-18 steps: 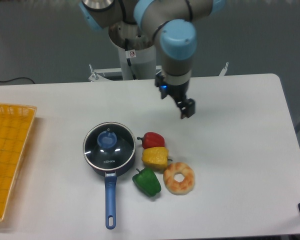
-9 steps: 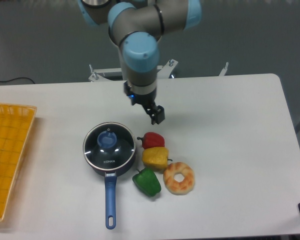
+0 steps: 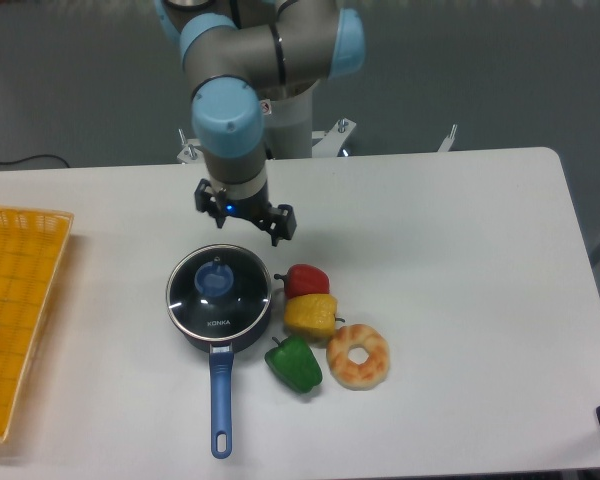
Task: Open the lid
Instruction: 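Move the gripper toward the saucepan lid, opening the fingers, then lower the open gripper around the blue knob of the glass lid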
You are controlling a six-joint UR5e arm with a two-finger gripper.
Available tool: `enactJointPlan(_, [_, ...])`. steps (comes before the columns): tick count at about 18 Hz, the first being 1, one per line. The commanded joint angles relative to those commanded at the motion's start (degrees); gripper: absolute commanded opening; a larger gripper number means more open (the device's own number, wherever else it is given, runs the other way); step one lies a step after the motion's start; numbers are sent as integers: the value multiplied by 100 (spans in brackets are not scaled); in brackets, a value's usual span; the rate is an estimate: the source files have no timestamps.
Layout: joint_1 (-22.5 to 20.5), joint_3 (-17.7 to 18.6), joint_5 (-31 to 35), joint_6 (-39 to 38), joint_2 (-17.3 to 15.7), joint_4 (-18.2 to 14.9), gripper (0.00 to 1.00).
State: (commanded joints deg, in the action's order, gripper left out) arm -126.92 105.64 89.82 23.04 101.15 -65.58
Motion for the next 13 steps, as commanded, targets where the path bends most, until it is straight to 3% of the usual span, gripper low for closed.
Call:
enactJointPlan(4, [185,0,-26,-168,185,361,100])
enactJointPlan(13, [185,-96,-158,-159,238,396,100])
